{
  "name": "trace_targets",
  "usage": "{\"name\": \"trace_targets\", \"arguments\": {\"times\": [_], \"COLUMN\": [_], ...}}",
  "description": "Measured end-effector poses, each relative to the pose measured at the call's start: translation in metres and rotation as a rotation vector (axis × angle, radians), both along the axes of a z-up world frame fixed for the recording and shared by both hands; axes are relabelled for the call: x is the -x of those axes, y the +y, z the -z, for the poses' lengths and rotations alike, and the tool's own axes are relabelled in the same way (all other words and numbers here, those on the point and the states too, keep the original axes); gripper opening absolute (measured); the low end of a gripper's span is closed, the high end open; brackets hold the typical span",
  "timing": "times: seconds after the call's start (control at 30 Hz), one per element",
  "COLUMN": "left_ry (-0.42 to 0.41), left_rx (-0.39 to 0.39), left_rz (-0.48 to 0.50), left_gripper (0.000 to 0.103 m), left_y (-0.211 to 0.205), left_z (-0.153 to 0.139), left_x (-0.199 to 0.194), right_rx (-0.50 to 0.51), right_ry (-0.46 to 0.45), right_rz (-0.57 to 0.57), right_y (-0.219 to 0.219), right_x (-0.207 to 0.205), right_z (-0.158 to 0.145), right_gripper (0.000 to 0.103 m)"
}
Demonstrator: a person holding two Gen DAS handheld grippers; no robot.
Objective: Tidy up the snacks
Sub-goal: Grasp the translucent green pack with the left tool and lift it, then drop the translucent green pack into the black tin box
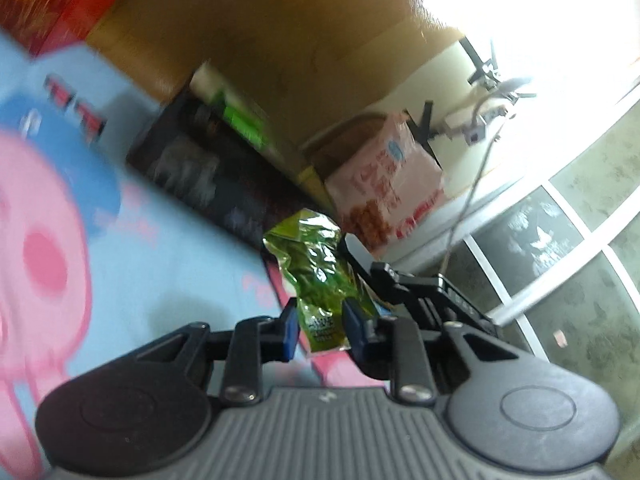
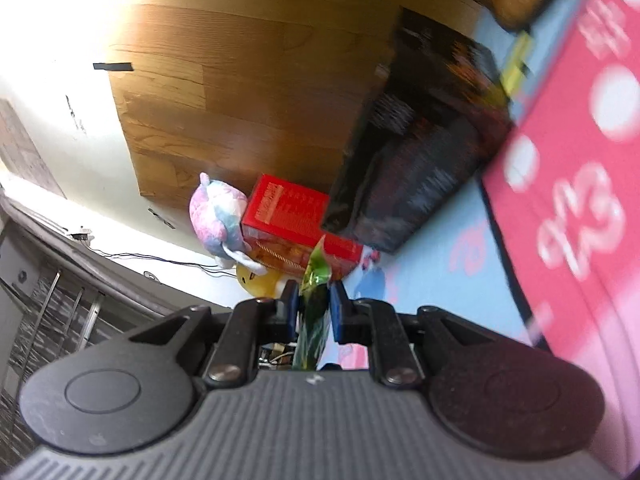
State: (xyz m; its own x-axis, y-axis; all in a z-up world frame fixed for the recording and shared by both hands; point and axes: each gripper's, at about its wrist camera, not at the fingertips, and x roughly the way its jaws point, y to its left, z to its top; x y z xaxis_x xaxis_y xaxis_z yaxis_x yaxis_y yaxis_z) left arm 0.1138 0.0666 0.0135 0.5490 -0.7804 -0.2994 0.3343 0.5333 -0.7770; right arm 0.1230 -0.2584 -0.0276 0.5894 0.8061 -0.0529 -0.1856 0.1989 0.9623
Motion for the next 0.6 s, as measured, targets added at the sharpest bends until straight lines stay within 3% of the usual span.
{"name": "trace_targets", "arguments": {"times": [0.2,0.3,0.37,0.5,0.53,0.6], "left_ry": [-0.055,-0.059,-0.043,-0.058,-0.058,-0.069], "left_rx": [-0.098,-0.165,-0.217,-0.272,-0.261,-0.231], "left_rz": [-0.092,-0.130,-0.155,-0.200,-0.205,-0.203], "left_gripper": [0.022,0.024,0.025,0.032,0.033,0.033], "left_y": [-0.020,-0.037,-0.048,-0.052,-0.048,-0.038], "left_z": [-0.041,-0.046,-0.041,-0.036,-0.037,-0.039], "left_x": [-0.059,-0.089,-0.105,-0.112,-0.109,-0.099], "right_rx": [0.161,0.299,0.452,0.821,0.874,0.868], "right_ry": [-0.100,-0.149,-0.180,-0.274,-0.305,-0.332], "right_rz": [0.072,0.118,0.151,0.273,0.316,0.355], "right_y": [0.004,0.012,0.022,0.047,0.049,0.044], "right_x": [-0.051,-0.076,-0.088,-0.091,-0.086,-0.074], "right_z": [-0.051,-0.067,-0.073,-0.079,-0.080,-0.080], "right_gripper": [0.020,0.023,0.025,0.054,0.055,0.055]}}
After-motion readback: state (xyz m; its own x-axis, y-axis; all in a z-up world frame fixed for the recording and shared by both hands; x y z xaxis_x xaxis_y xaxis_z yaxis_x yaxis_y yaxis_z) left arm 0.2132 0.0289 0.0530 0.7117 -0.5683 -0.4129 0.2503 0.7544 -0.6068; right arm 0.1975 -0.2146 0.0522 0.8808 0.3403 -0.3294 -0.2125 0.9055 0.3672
